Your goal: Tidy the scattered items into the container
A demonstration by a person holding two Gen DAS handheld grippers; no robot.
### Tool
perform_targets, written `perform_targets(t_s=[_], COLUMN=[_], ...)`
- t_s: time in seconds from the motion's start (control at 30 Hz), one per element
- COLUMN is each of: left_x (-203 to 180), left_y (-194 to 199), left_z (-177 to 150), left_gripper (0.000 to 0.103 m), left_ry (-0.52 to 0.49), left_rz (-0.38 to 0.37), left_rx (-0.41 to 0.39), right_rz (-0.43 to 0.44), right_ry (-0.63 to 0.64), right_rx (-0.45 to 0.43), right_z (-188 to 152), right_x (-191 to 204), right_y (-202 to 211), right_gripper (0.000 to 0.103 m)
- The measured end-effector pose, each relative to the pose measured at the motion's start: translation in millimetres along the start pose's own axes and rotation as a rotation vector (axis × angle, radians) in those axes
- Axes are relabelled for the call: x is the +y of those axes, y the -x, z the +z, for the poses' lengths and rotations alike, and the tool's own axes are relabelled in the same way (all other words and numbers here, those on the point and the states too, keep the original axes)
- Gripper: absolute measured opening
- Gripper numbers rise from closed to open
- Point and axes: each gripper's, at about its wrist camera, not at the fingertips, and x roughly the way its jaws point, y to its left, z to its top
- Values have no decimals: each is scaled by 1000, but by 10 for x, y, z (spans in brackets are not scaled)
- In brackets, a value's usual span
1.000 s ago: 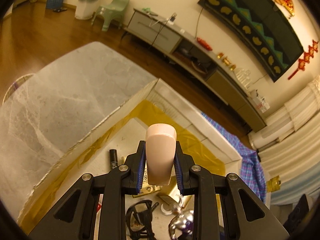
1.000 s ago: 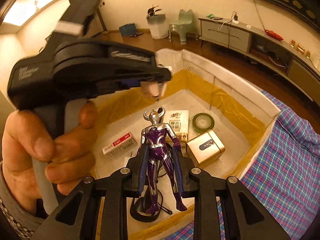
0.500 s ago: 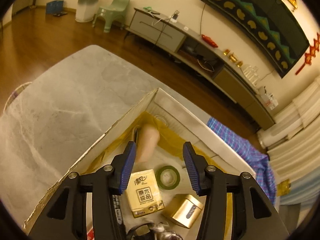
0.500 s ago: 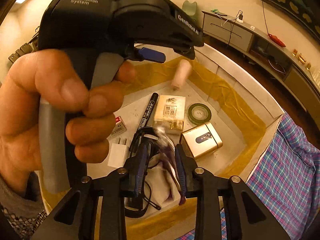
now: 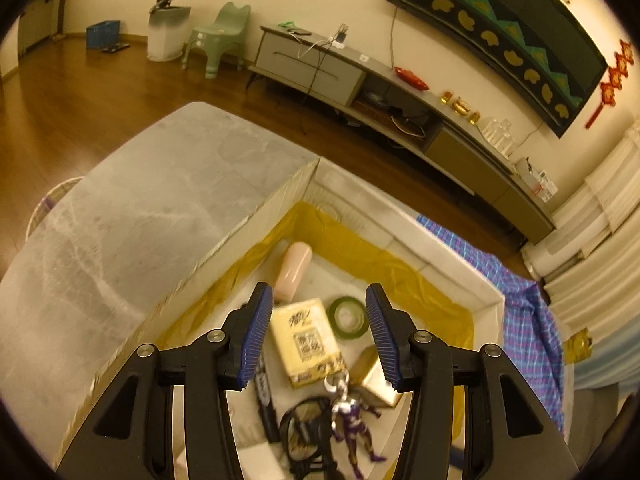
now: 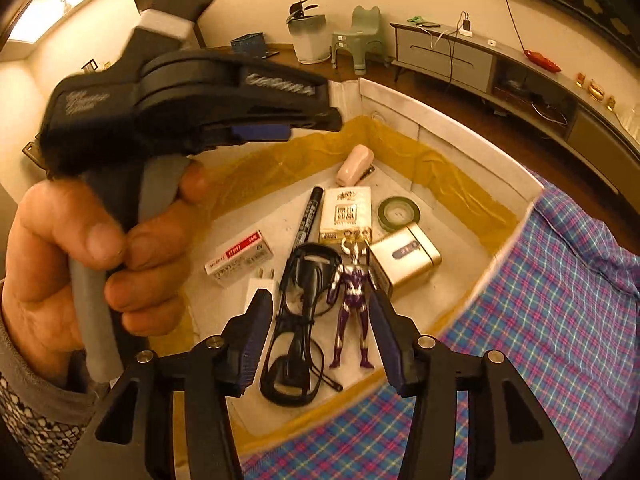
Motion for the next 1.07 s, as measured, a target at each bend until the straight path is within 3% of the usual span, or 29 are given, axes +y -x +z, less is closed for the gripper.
perform_targets(t_s=[0.13,0.4,0.5,0.63,0.7,0.93,1.07], left_x=[-92,-340,-435,-466,-457,-349,-306], left_y=[214,844,956,1093,1184,1499,1522], left_z=[-131,-327,-466,-698,-830,-1250,-1377], left_gripper=[52,55,58,61,71,74,74], left_ry=[-48,-132,-161,-154,-144,-115,-123], left_rz=[35,63,61,29,5,-28,1], left_rx=[-27,-164,-178,-181,-189,-250,-248], right_rz=[0,-28,-48,-56,-60,-53,-55], right_ry=[-7,63,102,145,163,184,173], right_rx=[-11,-26,-33,-37,-34,-10,4], right_z=[-58,-263,-393,-576,-662,-931,-1037], right_x=[4,211,303,423,470,592,625], right_y=[85,364,496,630,668,699,686], right_gripper=[52,53,60,62,62,63,63])
